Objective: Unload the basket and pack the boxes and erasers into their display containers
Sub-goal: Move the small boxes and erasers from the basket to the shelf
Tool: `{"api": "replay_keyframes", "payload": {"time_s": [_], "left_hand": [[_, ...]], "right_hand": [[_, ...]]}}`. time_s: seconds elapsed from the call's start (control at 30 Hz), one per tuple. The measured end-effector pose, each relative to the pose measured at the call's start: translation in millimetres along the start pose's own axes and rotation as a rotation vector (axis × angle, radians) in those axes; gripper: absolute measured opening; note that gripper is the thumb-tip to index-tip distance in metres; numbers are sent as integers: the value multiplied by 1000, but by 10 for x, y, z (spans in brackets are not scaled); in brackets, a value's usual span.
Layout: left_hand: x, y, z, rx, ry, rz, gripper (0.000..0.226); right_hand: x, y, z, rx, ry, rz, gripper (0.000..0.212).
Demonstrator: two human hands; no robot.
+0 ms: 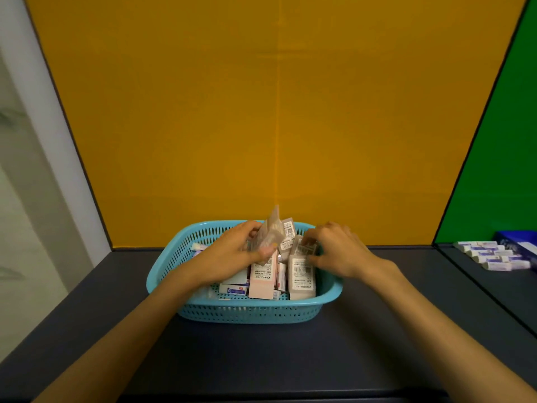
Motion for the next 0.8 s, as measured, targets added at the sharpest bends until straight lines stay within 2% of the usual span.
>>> {"api": "replay_keyframes", "payload": {"time_s": [0.17,0.27,0.4,0.5,0.6,0.7,0.8], "left_hand": [[-73,-77,108,-263,154,947,37],[-130,-129,160,-352,179,1255,36],[-195,-178,210,-386,151,1394,44],[-223,-210,236,-383,148,1398,48],[-240,-244,258,-373,179,1336,49],[-238,-253,281,-369,184,1285,41],[-232,-243,295,-367,172,1255,35]], "right_hand": [[161,-70,-43,-10,-146,16,42],[227,-76,-62,-9,-225,24,48],[290,-117,-49,-34,-369,10,56],[281,-153,-31,-35,-378,14,50],[253,-190,-25,-39,-391,-20,59],[178,-219,-27,-2,-399,-291,57],[47,-239,-34,54,-316,-490,47]]}}
Point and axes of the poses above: each hand's wrist, its own z-axis away from the middle knuckle, its own x-axis out of the palm, y = z × x, the point moved 6 cm from there along -z, towards the middle knuckle, and after that the axes turned 7 degrees about z, right-handed, at the moved point
